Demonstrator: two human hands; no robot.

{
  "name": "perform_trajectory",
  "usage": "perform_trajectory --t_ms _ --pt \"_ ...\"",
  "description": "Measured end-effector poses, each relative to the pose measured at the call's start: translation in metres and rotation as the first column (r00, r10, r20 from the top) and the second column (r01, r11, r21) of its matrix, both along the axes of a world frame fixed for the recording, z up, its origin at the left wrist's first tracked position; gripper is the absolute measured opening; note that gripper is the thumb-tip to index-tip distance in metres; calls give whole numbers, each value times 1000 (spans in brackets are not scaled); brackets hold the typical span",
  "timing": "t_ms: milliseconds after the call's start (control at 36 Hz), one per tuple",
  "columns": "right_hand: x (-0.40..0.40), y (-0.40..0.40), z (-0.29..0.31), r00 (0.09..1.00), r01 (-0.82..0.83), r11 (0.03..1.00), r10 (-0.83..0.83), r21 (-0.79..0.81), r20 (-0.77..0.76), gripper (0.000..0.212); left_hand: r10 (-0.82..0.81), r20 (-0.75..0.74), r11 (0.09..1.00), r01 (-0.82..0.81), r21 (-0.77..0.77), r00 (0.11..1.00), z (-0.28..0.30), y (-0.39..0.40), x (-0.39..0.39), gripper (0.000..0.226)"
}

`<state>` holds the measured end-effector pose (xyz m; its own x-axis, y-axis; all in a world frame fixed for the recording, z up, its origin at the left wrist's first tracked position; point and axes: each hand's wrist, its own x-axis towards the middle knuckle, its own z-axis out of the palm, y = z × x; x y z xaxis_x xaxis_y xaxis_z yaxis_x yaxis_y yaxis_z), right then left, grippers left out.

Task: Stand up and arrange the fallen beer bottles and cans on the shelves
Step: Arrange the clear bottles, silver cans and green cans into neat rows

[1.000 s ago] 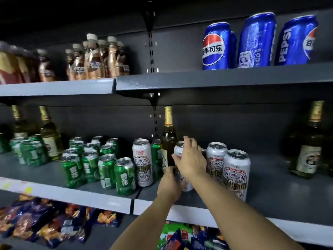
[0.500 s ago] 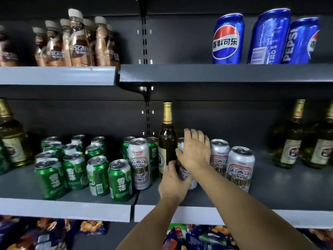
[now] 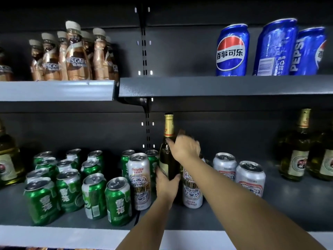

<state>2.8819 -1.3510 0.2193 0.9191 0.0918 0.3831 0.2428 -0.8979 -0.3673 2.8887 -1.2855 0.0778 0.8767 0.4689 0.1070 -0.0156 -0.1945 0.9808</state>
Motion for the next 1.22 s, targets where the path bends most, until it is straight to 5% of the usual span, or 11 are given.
perform_trajectory --t_ms 556,917,1056,1222 --pt "-21 3 1 996 -33 987 19 157 88 36 269 37 959 -271 77 962 3 -25 -40 85" --pt "-107 -38 -3 937 -343 904 311 256 156 36 461 90 869 -470 152 883 19 -64 -140 66" --pt "-141 -59 -12 912 -408 868 377 283 160 56 470 83 857 -477 194 879 26 -86 -183 60" --pt "-185 -90 -32 953 -302 909 288 288 90 80 393 113 868 -408 281 913 33 -115 -225 66"
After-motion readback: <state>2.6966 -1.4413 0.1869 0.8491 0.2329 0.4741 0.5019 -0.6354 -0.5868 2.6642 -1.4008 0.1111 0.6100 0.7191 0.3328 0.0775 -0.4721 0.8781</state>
